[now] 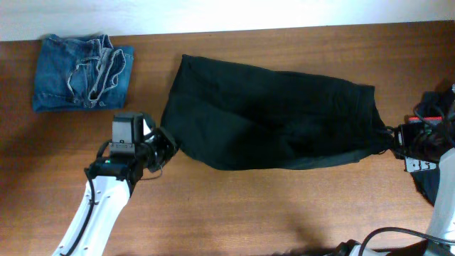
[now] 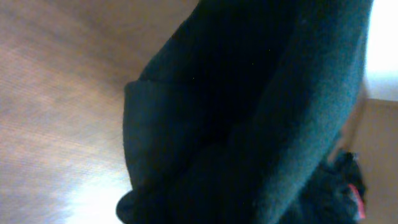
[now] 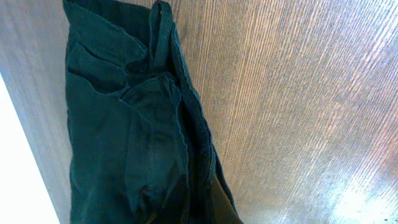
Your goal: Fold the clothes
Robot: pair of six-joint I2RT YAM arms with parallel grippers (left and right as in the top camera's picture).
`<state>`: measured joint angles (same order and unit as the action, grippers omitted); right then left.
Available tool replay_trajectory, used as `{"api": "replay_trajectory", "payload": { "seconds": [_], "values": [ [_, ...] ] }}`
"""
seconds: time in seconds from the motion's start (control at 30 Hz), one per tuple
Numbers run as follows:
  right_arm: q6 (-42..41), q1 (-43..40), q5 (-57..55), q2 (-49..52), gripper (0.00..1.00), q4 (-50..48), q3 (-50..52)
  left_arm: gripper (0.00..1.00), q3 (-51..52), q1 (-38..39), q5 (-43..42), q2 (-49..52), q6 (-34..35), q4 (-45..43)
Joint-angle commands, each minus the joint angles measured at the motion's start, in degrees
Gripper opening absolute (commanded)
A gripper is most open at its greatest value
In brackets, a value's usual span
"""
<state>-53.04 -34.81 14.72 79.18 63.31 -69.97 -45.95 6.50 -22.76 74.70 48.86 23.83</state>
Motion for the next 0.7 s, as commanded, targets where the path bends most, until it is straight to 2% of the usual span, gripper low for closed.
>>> {"api": "replay_trajectory", "payload": {
  "seconds": [0.0,0.07,0.13,0.3,0.53,0.67],
  "values": [
    [-3.5,0.0,-0.1,0.2,0.04,-1.8,-1.7,0.09,-3.4,-0.3,-0.6,0.0,2.2,-4.0],
    [-5.0,0.5,-0.1,0.7,0.04,-3.3,-1.7,0.09,-3.4,-0.3,4.9,0.0,6.3,-5.4],
    [-5.2,1.5,-0.3,0.9,0.04,-4.6,-1.7,0.09,-3.4,-0.3,6.9,0.0,7.1,-5.6],
    [-13.6,7.5,-4.4,2.2,0.04,-9.8,-1.7,0.15,-3.4,-0.3,7.6,2.6,7.0,-6.7],
    [-18.0,15.1,-11.1,6.6,0.04,-20.0,-1.7,0.15,-3.4,-0.3,7.1,7.7,6.7,-5.0],
    [-18.0,17.7,-11.1,11.6,0.04,-30.6,-1.7,0.17,-3.4,-0.3,7.1,8.1,0.7,-3.2]
  ]
}}
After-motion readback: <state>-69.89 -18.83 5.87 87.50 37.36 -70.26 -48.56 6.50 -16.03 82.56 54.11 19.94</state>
